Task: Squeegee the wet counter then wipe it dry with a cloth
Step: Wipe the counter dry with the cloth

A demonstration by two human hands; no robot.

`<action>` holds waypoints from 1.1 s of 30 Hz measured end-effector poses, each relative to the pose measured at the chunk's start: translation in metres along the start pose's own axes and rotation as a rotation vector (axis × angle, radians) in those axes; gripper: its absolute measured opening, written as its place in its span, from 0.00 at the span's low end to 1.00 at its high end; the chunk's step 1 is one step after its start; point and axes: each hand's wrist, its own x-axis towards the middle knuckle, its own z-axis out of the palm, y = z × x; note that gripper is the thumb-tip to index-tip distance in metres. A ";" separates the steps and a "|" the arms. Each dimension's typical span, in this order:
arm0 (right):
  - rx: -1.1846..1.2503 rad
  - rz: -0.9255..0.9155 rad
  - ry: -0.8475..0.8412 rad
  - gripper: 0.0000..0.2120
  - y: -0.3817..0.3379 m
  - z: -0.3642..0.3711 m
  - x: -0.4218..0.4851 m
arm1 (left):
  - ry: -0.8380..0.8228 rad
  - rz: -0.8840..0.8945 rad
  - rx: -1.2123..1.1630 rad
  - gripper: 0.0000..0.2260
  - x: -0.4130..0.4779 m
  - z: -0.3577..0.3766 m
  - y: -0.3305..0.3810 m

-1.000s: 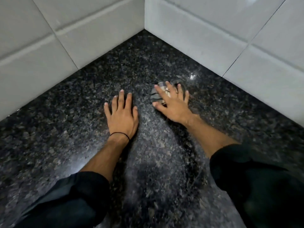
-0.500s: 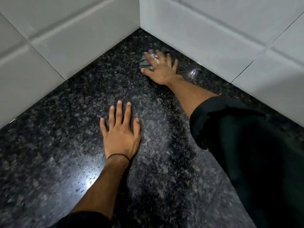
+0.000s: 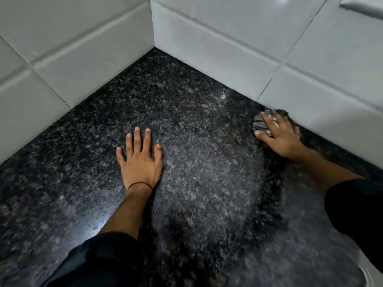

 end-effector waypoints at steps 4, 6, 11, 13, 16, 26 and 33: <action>0.171 0.185 0.013 0.33 -0.038 0.013 -0.025 | -0.018 0.003 0.017 0.26 0.000 -0.002 0.000; 0.159 -0.001 -0.041 0.34 -0.074 0.030 -0.049 | -0.044 -0.001 0.002 0.26 0.003 -0.004 -0.001; -0.038 -0.607 -0.149 0.34 -0.111 0.075 -0.162 | -0.007 0.047 -0.097 0.24 -0.023 -0.013 0.010; -0.075 -0.693 -0.135 0.33 -0.089 0.066 -0.157 | 0.029 0.112 -0.091 0.24 -0.056 -0.016 0.017; -0.091 -0.511 -0.046 0.33 -0.048 0.043 -0.102 | -0.024 0.142 -0.025 0.24 -0.110 -0.007 0.017; 0.149 -0.005 0.071 0.34 -0.080 0.060 -0.099 | -0.070 0.092 0.014 0.24 -0.135 0.013 -0.001; -0.053 -0.624 -0.148 0.33 -0.089 0.104 -0.289 | -0.089 0.096 -0.019 0.23 -0.137 0.010 0.000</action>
